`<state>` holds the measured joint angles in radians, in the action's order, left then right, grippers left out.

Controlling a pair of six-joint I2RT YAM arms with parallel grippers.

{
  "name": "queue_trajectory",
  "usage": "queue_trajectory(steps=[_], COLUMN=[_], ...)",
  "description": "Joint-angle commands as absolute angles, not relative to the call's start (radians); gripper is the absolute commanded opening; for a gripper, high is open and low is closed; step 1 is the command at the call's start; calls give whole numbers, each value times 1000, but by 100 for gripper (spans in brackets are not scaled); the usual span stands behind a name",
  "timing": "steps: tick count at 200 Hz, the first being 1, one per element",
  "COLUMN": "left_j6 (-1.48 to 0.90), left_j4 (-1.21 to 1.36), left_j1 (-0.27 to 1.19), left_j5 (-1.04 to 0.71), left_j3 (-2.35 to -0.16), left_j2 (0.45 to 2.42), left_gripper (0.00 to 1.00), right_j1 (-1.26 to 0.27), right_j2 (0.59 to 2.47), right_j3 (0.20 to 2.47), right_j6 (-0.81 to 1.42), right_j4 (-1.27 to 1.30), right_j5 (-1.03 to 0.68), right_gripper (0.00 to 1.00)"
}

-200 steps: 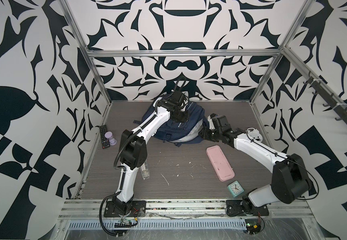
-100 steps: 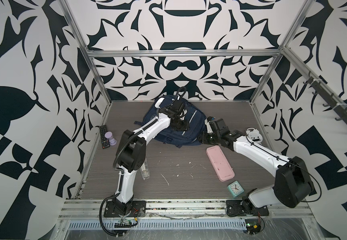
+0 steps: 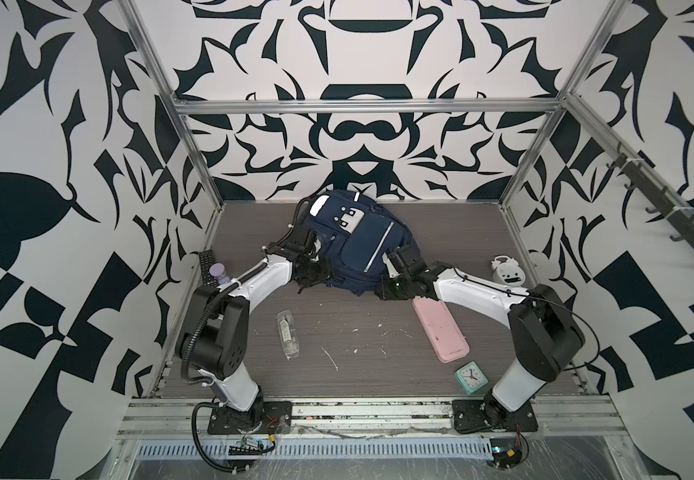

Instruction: Pack the student bag

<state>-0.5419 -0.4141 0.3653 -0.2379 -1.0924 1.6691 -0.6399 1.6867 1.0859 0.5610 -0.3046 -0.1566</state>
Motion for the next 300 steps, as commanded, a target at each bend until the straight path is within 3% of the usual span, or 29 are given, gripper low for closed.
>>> queue_trajectory(steps=[1, 23, 60, 109, 124, 180, 247, 300], left_j6=[-611, -627, -674, -672, -675, -686, -742, -762], left_j4=[-315, -285, -209, -223, -219, -219, -188, -184], left_j1=[323, 287, 224, 216, 216, 221, 284, 300], left_j5=[-294, -301, -371, -388, -393, -410, -419, -427], left_j3=[-1046, -1030, -1038, -1104, -1107, -1095, -1030, -1059], left_j2=[1645, 1680, 1768, 1832, 1822, 1728, 1583, 1570], left_gripper=[63, 67, 66, 39, 28, 0, 0, 0], right_j1=[-646, -647, -646, -642, -632, -531, -482, -584], right_j2=[1687, 1707, 1735, 1755, 1756, 1821, 1901, 1741], right_j3=[1127, 1127, 1138, 1177, 1188, 1260, 1366, 1295], right_j6=[577, 579, 573, 548, 534, 446, 374, 387], right_j4=[-283, -281, -266, -296, -305, -322, -369, -402], right_j5=[-166, -166, -164, -133, -118, -128, -108, -81], right_gripper=[41, 41, 41, 40, 40, 41, 44, 52])
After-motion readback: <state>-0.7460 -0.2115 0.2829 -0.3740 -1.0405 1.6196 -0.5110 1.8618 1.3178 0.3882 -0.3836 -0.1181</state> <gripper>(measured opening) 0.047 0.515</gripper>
